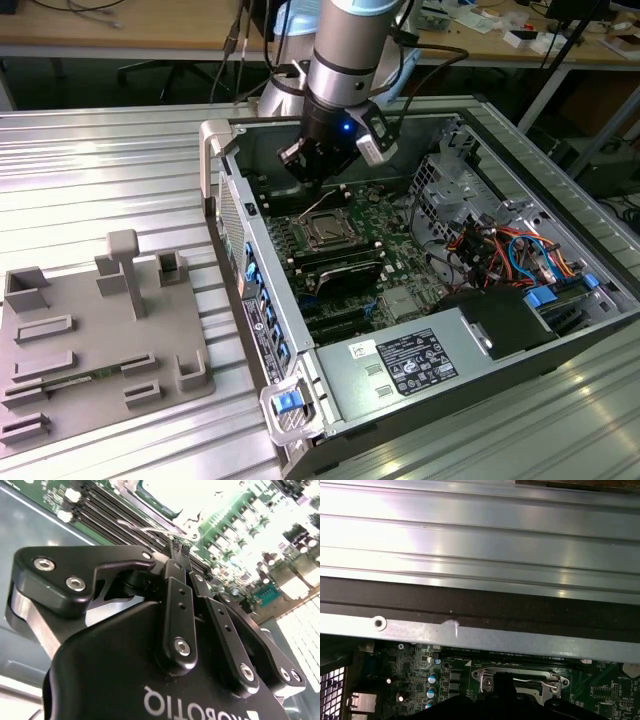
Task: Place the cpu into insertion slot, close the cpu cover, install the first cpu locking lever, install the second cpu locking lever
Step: 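Install the first cpu locking lever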
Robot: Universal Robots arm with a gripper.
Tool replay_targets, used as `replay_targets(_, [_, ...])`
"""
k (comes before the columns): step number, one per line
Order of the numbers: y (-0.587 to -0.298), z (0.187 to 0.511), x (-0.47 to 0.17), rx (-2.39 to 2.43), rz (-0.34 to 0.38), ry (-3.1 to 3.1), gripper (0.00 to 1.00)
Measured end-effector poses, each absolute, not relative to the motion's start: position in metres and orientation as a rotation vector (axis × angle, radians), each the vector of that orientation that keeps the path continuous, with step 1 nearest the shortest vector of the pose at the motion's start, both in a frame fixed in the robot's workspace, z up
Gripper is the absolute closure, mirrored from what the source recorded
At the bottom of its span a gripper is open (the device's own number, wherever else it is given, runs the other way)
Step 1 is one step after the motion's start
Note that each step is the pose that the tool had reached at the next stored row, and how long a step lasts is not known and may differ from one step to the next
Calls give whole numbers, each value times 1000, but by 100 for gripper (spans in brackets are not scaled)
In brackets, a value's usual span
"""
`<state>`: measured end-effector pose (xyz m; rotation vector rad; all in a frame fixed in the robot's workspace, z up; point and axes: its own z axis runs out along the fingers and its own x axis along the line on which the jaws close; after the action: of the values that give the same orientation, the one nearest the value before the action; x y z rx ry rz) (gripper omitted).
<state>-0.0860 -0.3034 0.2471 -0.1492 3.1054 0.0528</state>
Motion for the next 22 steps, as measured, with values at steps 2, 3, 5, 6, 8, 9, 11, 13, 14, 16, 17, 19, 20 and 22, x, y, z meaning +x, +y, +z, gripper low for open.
replay_targets(2, [-303,246,-83,-149,52,3106,89])
replay_targets(3, [-302,244,-81,-149,51,3106,89])
replay_targets(5, [-301,242,-79,-149,50,3106,89])
replay_targets(6, [-300,241,-77,-149,48,3106,89])
replay_targets(8, [-298,238,-72,-149,46,3106,89])
replay_targets(9, [-297,236,-70,-149,46,3106,89])
replay_targets(11, [-295,234,-67,-148,45,3106,89])
replay_targets(13, [-294,232,-63,-148,45,3106,89])
replay_targets(14, [-293,231,-61,-148,44,3106,89])
replay_targets(16, [-293,229,-59,-149,40,3106,89])
replay_targets(17, [-293,229,-59,-149,37,3106,89])
replay_targets(19, [-293,229,-58,-149,28,3107,89])
replay_targets(20, [-293,229,-57,-149,22,3107,89])
replay_targets(22, [-293,229,-55,-149,15,3107,89])
